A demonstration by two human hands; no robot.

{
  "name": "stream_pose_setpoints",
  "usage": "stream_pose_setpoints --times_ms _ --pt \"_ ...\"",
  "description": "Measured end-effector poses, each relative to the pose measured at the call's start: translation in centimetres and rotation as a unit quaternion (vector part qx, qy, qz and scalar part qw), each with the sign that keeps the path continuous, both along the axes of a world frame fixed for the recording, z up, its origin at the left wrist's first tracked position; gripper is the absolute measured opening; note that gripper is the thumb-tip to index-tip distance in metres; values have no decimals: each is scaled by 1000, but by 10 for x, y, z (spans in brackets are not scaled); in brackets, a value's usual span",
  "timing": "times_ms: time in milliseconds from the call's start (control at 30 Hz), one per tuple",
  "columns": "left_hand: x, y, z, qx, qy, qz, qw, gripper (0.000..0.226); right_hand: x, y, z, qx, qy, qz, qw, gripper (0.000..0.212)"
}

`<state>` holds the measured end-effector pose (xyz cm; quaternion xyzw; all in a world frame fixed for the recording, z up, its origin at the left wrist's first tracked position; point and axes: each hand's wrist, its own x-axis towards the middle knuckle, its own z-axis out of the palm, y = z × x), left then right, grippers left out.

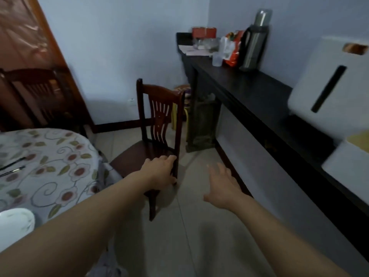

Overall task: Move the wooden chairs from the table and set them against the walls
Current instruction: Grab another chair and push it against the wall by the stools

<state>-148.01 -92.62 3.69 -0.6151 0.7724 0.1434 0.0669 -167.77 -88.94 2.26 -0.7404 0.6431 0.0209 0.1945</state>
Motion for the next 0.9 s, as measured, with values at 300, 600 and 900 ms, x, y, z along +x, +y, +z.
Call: stream_pose_setpoints --times_ms 300,600,900 --pt "30 -85 -5 -41 -5 79 996 78 29 -126 9 -16 -25 83 996 98" --pt "81 -228 -18 -75 54 103 990 79 86 -273 10 -27 20 103 994 97" --pt "116 -368 -27 -65 57 90 992 85 131 -405 8 -41 16 82 996 99"
